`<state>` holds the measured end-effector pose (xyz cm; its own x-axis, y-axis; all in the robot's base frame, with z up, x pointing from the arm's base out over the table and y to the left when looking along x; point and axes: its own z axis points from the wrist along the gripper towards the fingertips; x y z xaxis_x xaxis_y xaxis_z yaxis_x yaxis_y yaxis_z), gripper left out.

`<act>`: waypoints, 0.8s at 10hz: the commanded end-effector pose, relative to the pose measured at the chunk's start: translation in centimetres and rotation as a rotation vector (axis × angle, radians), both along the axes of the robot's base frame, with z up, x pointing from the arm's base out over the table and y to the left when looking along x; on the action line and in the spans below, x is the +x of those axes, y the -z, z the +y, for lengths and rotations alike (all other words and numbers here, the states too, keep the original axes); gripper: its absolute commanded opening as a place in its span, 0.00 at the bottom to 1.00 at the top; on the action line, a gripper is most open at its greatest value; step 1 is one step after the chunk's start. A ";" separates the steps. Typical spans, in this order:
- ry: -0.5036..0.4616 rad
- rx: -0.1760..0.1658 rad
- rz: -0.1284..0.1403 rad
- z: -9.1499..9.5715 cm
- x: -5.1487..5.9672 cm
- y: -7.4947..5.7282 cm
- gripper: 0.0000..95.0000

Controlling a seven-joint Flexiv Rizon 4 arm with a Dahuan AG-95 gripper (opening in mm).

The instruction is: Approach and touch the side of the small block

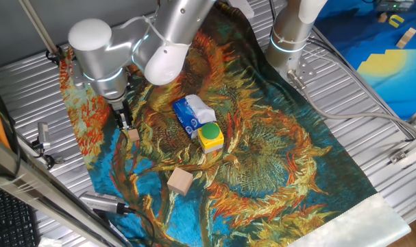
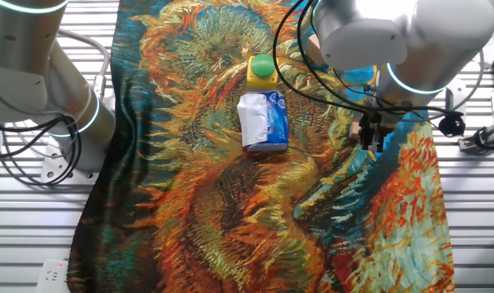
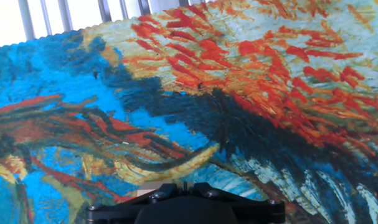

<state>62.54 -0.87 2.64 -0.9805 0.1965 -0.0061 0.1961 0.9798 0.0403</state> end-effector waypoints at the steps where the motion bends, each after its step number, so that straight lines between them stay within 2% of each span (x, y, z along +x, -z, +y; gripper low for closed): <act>1: 0.008 0.007 0.001 0.2 0.0 0.0 0.00; 4: 0.044 0.007 -0.005 2.4 1.0 0.3 0.00; 5: 0.053 -0.006 -0.003 3.2 1.4 0.3 0.00; 6: 0.038 -0.115 0.012 3.2 1.6 0.1 0.00; 7: 0.022 -0.204 0.030 2.5 1.4 -0.6 0.00; 8: 0.013 -0.123 0.041 1.3 1.2 -1.7 0.00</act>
